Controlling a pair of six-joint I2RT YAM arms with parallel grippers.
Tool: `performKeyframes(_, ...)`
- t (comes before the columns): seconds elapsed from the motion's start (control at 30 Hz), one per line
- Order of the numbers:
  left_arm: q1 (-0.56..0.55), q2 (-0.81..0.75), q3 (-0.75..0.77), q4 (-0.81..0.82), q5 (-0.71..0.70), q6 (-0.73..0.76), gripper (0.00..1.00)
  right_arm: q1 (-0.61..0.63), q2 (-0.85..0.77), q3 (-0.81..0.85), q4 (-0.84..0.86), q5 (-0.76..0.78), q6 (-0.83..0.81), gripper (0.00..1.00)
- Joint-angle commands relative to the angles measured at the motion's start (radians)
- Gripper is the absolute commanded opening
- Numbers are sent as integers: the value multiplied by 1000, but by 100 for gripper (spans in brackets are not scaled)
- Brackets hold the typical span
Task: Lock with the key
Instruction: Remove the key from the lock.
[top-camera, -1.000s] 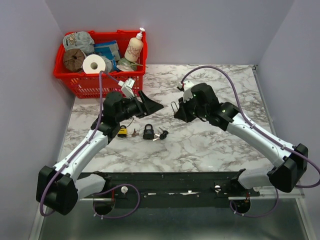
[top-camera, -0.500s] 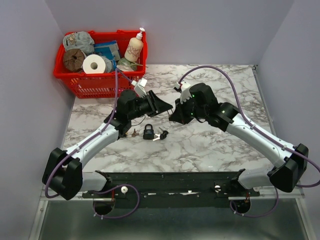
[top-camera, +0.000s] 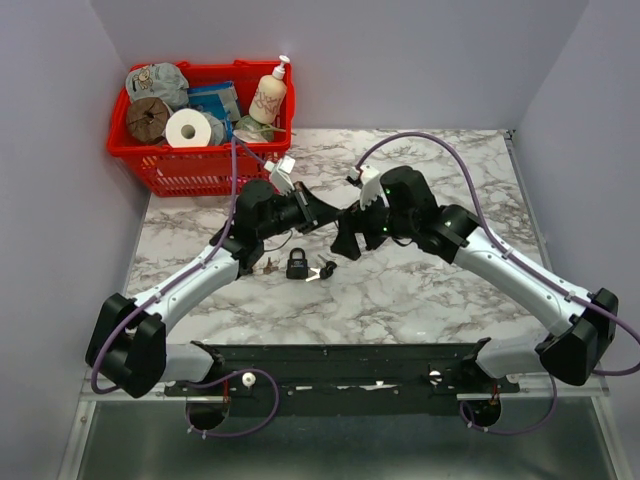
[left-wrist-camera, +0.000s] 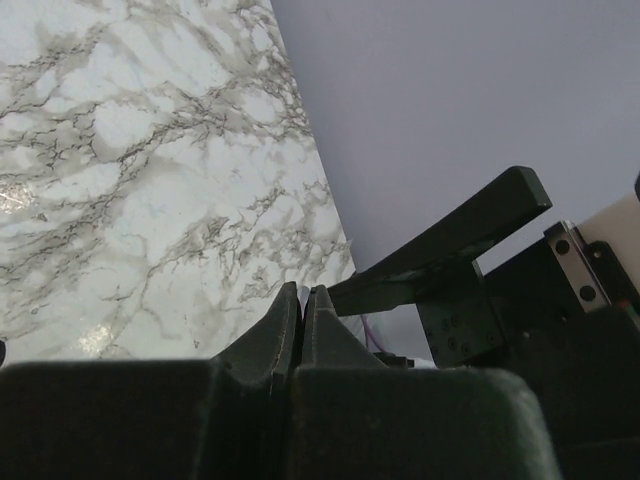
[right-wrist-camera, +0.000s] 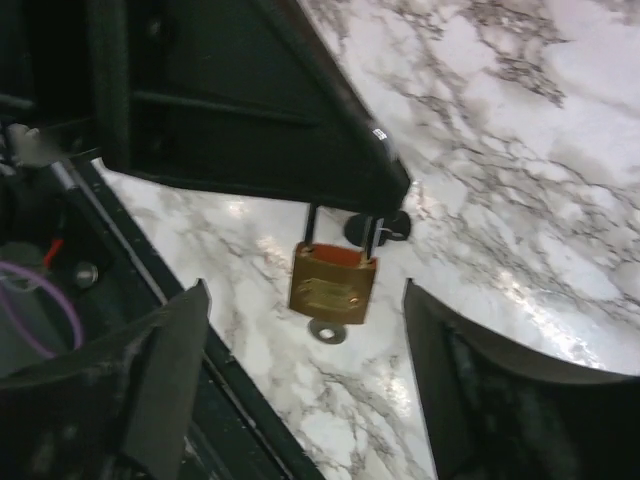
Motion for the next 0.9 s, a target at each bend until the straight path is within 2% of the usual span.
performKeyframes(0.0,33,-17,43,67,82,-13,0,-35,-57,-38,-1,-234,-64,96)
performKeyframes(0.13,58,-48,19,168,159,-52,0,-108,-83,-76,-1,-422,-66,94)
performKeyframes(0.23,72,-60,-4,257,219,-79,0,-173,-83,-87,7,-611,-41,80)
performKeyframes(0.33,89,-62,-18,364,270,-115,0,-237,-83,-96,51,-787,12,74)
performKeyframes(0.43,101,-55,-23,499,345,-164,0,-283,-103,-130,157,-893,95,68)
performKeyframes(0.57,101,-58,-17,587,402,-203,0,-294,-155,-194,306,-946,187,61)
performKeyframes(0.6,101,-60,-11,588,409,-204,0,-294,-182,-234,353,-953,247,56)
performKeyframes(0.63,102,-63,-9,587,411,-203,0,-294,-196,-256,457,-960,279,55)
performKeyframes(0.73,101,-66,-8,591,406,-212,0,-294,-233,-309,588,-924,377,52)
performKeyframes(0.87,101,-65,-14,595,394,-224,0,-294,-232,-329,686,-891,463,48)
